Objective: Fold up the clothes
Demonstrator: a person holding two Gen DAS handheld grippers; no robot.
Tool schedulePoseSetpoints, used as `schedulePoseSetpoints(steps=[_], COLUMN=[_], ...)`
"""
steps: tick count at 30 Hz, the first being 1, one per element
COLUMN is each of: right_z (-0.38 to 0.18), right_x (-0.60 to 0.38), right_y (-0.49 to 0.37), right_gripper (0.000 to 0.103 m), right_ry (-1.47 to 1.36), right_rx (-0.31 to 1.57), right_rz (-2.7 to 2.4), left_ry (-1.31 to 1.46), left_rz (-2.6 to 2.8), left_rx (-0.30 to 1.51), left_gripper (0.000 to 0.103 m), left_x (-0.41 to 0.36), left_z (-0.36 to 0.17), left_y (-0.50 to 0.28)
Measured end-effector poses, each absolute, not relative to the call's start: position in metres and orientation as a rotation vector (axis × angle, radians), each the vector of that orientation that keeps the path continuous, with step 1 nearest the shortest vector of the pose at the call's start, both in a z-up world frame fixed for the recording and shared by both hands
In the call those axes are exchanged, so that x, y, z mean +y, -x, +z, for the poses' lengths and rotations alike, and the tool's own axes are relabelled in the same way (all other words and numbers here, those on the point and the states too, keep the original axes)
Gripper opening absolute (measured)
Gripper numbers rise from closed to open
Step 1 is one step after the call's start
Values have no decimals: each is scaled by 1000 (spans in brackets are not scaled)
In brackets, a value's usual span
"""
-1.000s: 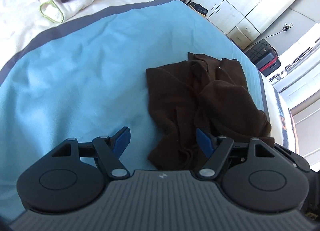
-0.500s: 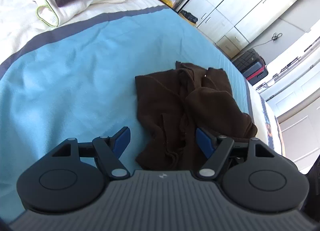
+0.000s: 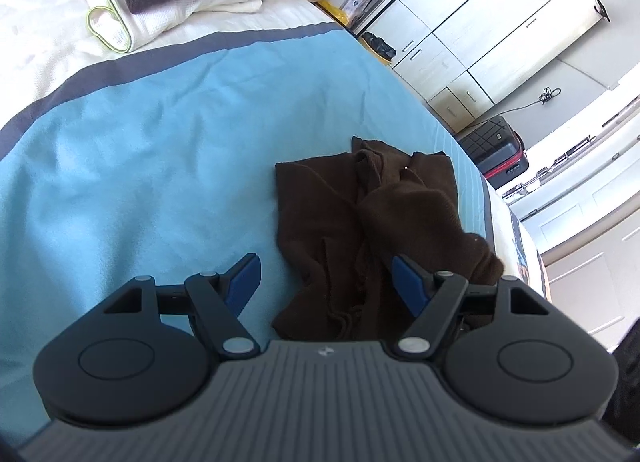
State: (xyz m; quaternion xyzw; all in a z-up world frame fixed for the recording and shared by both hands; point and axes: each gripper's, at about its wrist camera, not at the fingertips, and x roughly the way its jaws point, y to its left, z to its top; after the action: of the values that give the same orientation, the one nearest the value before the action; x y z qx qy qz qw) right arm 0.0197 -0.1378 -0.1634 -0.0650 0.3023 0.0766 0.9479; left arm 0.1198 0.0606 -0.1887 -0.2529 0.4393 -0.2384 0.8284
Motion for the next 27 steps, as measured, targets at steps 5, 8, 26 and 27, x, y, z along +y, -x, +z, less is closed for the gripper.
schedulePoseSetpoints(steps=[5,8,26,27], right_z=[-176,-181,-136,-134], right_x=[-126,-114,-190,-199], right_y=[-20,-15,4,3], right_gripper=[29,36,53,56], right_ry=[195,243,-209,-226], right_rx=[649,662,638,635], right_rz=[165,189,364,331], left_ry=[553,546,584,566], left_rz=[-506,-493,-538,-564], left_rx=[948,957,875,863], left_gripper=[72,72,73,73], left_x=[61,62,69,64], left_z=[-192,-195,-190,-187], left_y=[-123,-124,-131,-131])
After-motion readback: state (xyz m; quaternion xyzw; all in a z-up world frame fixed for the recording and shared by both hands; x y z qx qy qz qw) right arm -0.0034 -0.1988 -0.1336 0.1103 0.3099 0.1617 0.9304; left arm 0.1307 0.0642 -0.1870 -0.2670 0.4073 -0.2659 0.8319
